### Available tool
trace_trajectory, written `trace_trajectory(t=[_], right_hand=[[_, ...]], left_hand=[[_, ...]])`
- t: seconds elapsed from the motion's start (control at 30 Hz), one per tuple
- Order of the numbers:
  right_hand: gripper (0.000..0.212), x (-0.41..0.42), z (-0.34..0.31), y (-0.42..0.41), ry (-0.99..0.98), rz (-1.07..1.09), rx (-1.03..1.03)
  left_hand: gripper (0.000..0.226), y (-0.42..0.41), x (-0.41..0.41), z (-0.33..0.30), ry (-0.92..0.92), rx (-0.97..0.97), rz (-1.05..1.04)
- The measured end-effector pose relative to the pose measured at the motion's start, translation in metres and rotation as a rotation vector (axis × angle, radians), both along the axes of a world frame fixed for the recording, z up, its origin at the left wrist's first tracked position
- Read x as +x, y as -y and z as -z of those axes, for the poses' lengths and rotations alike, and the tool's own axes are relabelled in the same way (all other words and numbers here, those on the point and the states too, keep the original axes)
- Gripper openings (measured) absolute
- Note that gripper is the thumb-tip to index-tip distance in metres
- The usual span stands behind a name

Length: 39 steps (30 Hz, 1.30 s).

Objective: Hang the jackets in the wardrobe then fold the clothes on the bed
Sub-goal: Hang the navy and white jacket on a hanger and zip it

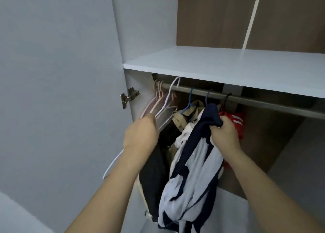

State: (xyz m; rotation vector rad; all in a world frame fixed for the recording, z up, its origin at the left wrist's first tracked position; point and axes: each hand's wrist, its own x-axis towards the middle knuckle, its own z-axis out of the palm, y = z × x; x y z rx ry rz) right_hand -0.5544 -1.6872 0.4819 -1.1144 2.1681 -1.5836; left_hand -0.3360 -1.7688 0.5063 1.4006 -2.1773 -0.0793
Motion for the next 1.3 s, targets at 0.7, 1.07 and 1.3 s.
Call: trace_trajectory(t=[0.7,1.07,1.3], right_hand=[[0.015,0.121,-0.030,-0.067,-0.145,-0.359,-0.023],[0.012,0.160,-0.067,-0.093,-0.681,-0.281,0.004],[0.020,0.177,-0.098,-0.087,-0.570,-0.060,-0.160]], left_hand=[[0.025,-0.175,0.127,-0.025,-0.228,0.365,0.157],[0.020,-0.158,0.150,-0.015,-0.271,-0.164,0.208],[0.014,-0.169,0.147,0.047,-0.403,-0.318,0.553]])
